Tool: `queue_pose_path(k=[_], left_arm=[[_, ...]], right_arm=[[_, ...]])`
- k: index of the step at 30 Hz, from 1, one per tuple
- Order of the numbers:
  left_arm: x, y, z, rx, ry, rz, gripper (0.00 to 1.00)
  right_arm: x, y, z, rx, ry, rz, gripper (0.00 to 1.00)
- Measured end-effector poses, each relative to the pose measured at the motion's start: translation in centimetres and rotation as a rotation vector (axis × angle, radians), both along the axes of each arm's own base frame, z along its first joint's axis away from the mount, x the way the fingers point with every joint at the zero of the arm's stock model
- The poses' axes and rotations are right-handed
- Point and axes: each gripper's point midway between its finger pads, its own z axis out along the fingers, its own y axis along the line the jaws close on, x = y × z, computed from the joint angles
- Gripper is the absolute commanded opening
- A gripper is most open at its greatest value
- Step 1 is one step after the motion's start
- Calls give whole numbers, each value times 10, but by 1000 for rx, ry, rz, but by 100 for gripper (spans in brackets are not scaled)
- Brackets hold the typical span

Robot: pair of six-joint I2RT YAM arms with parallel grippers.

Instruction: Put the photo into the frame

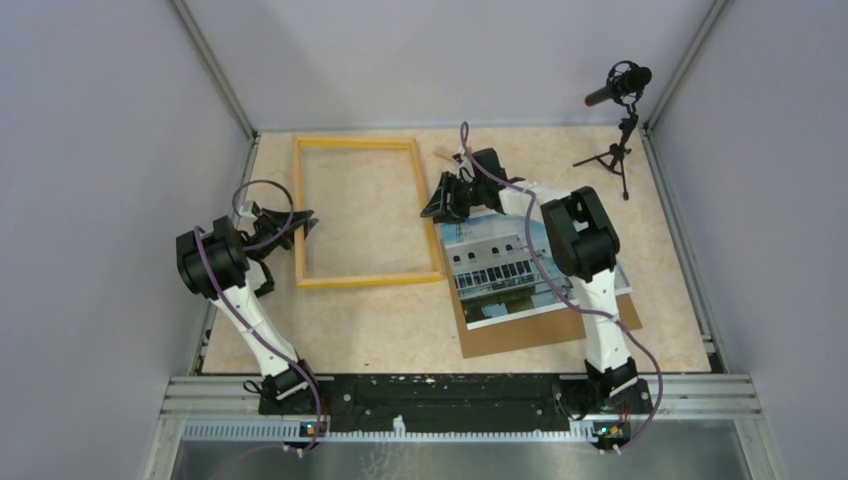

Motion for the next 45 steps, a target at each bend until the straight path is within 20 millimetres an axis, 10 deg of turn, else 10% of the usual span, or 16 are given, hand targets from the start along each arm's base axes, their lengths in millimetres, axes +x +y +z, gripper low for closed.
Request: queue_pose_path(k=[45], left_arm=[[0, 1, 0, 2, -2, 3, 38]], right_arm=[[-20, -5, 8, -84, -40, 28, 39]])
